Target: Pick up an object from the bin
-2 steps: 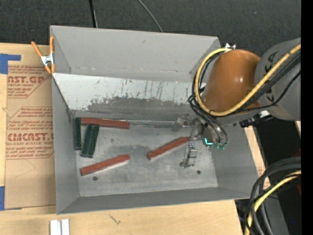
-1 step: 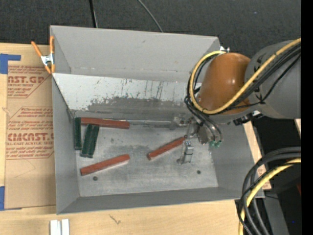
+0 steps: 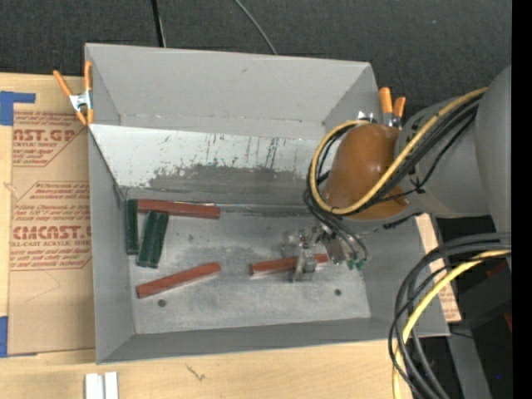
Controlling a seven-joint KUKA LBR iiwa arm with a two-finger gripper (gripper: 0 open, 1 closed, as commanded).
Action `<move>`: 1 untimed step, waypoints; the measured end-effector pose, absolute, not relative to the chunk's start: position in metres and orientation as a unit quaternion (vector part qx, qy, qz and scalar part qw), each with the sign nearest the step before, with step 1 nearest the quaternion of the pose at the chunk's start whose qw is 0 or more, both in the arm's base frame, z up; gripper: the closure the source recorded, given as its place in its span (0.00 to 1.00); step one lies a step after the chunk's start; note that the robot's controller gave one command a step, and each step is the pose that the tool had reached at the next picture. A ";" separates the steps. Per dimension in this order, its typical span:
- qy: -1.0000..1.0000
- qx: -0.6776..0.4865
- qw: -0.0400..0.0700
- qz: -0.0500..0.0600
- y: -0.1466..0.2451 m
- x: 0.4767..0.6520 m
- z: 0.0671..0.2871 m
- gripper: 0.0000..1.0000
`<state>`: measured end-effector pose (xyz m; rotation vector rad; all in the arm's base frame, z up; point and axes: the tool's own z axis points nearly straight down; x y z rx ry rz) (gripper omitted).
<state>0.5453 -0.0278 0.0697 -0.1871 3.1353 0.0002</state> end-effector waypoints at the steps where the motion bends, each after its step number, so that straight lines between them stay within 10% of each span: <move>1: 0.998 -0.060 0.000 0.000 -0.028 0.545 0.070 1.00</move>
Offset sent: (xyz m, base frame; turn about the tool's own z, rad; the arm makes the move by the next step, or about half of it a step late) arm -0.0015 -0.0054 0.1284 0.0142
